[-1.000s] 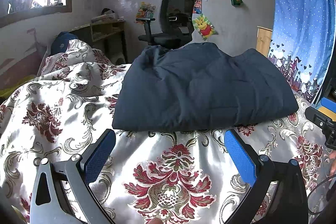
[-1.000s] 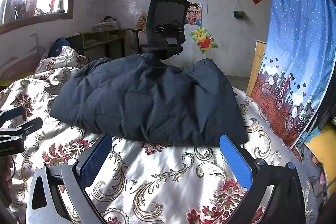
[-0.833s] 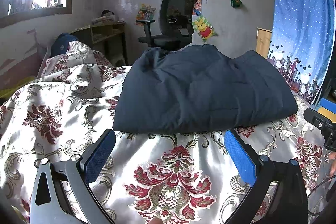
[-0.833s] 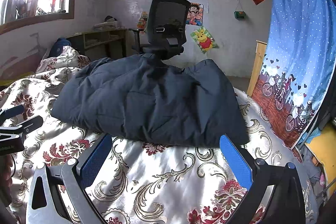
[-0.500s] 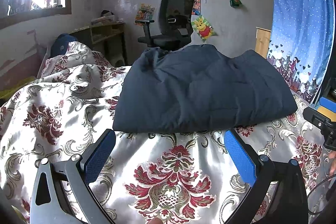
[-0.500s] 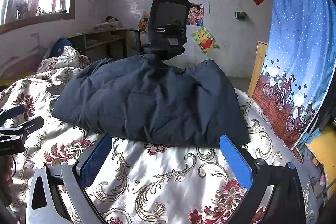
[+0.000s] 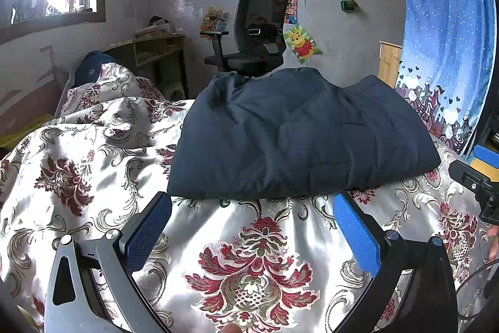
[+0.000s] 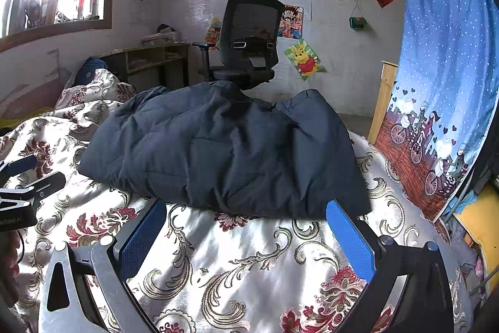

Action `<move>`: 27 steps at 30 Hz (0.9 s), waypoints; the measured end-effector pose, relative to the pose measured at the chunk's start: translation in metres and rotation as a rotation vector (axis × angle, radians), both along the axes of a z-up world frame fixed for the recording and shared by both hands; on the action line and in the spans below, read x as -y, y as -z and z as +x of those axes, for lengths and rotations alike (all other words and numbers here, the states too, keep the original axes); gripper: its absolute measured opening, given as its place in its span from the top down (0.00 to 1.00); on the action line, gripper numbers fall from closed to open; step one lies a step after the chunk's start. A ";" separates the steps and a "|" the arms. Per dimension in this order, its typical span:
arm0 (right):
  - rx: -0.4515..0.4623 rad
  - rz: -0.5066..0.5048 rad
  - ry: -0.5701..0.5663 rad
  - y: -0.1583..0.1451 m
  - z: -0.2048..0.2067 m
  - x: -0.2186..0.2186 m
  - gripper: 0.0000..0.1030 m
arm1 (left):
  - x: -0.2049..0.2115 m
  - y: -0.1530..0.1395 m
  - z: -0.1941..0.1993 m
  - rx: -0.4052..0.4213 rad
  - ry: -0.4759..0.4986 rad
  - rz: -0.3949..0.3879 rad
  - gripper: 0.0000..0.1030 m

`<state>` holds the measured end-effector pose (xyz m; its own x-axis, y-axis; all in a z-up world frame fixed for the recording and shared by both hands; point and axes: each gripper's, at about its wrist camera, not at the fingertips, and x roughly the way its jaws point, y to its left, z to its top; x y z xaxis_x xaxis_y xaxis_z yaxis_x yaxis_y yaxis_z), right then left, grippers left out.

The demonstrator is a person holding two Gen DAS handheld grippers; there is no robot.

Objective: Fold large clothes

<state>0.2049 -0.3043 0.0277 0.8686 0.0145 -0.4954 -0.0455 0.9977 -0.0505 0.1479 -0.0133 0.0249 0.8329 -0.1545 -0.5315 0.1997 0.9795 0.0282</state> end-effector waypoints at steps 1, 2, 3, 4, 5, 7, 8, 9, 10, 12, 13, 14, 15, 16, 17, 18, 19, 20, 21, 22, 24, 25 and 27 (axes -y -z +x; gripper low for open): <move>-0.001 0.001 0.000 0.000 0.000 0.000 0.00 | 0.000 0.000 0.000 0.000 0.001 0.001 0.02; -0.001 0.001 0.000 0.000 0.000 0.000 0.00 | 0.000 0.000 0.000 0.000 -0.001 0.000 0.02; 0.000 0.001 0.001 0.000 0.000 0.000 0.00 | 0.000 0.000 0.000 0.001 -0.001 0.000 0.02; 0.001 0.000 0.001 0.000 0.000 0.000 0.00 | 0.000 0.000 0.000 0.001 -0.001 0.000 0.02; 0.000 0.001 0.000 0.000 0.000 0.000 0.00 | 0.000 0.000 0.000 0.000 -0.001 0.001 0.02; 0.000 0.001 0.000 0.000 0.000 0.000 0.00 | 0.000 0.000 0.000 -0.001 -0.002 0.001 0.02; 0.000 0.001 0.001 0.000 0.000 0.000 0.00 | 0.000 0.000 0.000 0.000 -0.003 0.000 0.02; 0.000 0.001 0.000 0.000 0.000 0.000 0.00 | 0.000 0.000 0.000 0.000 -0.003 -0.001 0.02; 0.000 0.001 0.000 0.000 0.000 0.000 0.00 | 0.000 -0.001 0.000 -0.001 -0.002 -0.001 0.02; 0.000 0.000 0.000 0.000 0.000 -0.001 0.00 | -0.001 -0.001 0.000 -0.002 -0.002 0.001 0.02; 0.000 0.001 0.001 0.000 0.000 -0.001 0.00 | -0.001 -0.001 -0.001 -0.001 -0.001 0.001 0.02; 0.000 0.001 0.001 0.000 0.000 -0.001 0.00 | -0.001 -0.001 -0.001 -0.002 0.000 0.001 0.02; 0.000 0.001 0.001 0.000 0.000 -0.001 0.00 | -0.001 -0.001 -0.001 -0.001 0.000 0.000 0.02; -0.001 0.001 0.001 0.000 0.000 -0.001 0.00 | -0.001 -0.001 0.000 -0.001 0.000 0.000 0.02; -0.001 0.001 0.001 0.000 0.000 -0.001 0.00 | -0.001 -0.001 -0.001 0.000 -0.001 0.001 0.02; -0.001 0.001 0.001 0.000 0.000 -0.001 0.00 | -0.001 -0.001 -0.001 0.000 -0.001 0.001 0.02; -0.001 0.001 0.001 0.000 0.000 0.000 0.00 | -0.001 -0.001 -0.001 0.000 -0.001 0.001 0.02; -0.002 0.001 0.001 0.000 0.000 -0.001 0.00 | -0.001 -0.001 0.000 -0.001 -0.002 0.001 0.02; -0.002 0.001 0.000 0.000 0.000 0.000 0.00 | 0.000 -0.001 -0.001 -0.001 -0.002 0.001 0.02; -0.002 0.001 0.000 0.000 0.000 -0.001 0.00 | -0.001 -0.001 0.000 -0.003 -0.002 0.001 0.02; -0.001 0.001 -0.001 0.000 0.000 -0.001 0.00 | -0.001 -0.001 0.000 -0.004 -0.001 0.001 0.02; -0.001 0.001 -0.001 0.000 0.000 -0.001 0.00 | -0.001 -0.001 -0.001 -0.005 0.000 0.001 0.02; -0.002 0.001 0.000 0.000 0.000 -0.001 0.00 | -0.002 -0.001 -0.001 -0.004 0.002 0.002 0.02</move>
